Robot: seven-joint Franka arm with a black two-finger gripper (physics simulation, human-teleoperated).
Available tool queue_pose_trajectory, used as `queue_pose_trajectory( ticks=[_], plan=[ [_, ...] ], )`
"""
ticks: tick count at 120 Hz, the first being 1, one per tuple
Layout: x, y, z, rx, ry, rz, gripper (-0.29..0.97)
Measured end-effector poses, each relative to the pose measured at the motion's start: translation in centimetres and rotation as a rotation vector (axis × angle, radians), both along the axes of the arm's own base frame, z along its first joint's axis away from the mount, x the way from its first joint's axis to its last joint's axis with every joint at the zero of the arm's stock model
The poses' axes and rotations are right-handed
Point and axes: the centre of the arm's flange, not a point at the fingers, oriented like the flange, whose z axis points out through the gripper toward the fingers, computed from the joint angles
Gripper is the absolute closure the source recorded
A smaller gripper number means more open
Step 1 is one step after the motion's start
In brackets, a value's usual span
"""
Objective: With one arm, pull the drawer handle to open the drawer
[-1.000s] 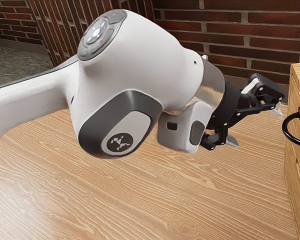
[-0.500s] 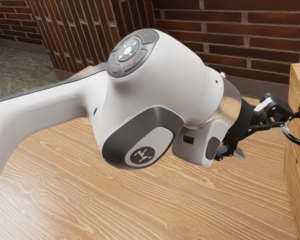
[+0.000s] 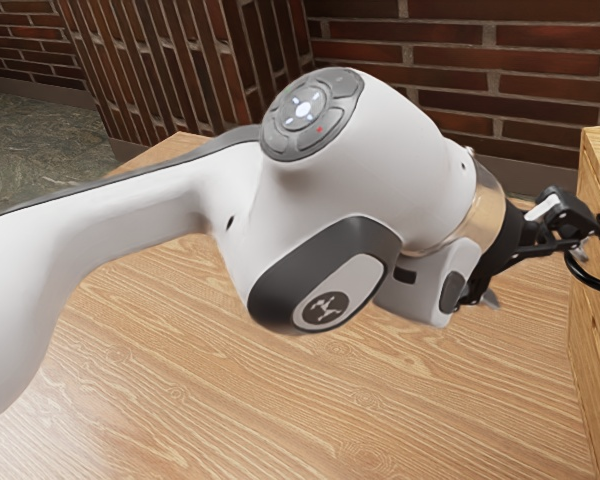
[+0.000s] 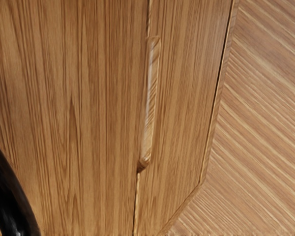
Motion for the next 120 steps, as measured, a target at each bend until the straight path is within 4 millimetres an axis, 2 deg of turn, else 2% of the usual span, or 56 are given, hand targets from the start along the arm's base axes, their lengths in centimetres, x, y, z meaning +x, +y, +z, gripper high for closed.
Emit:
queue_pose_trajectory(
  ticks=[14, 24, 120],
  plan=[
    [0.7, 0.0, -1.1, 0.011, 0.011, 0.009, -0.01],
    [0.7, 0.1, -1.1, 0.01, 0.011, 0.009, 0.0],
    [-1.5, 4.6, -1.1, -0.014, 0.055, 0.025, 0.01]
  ],
)
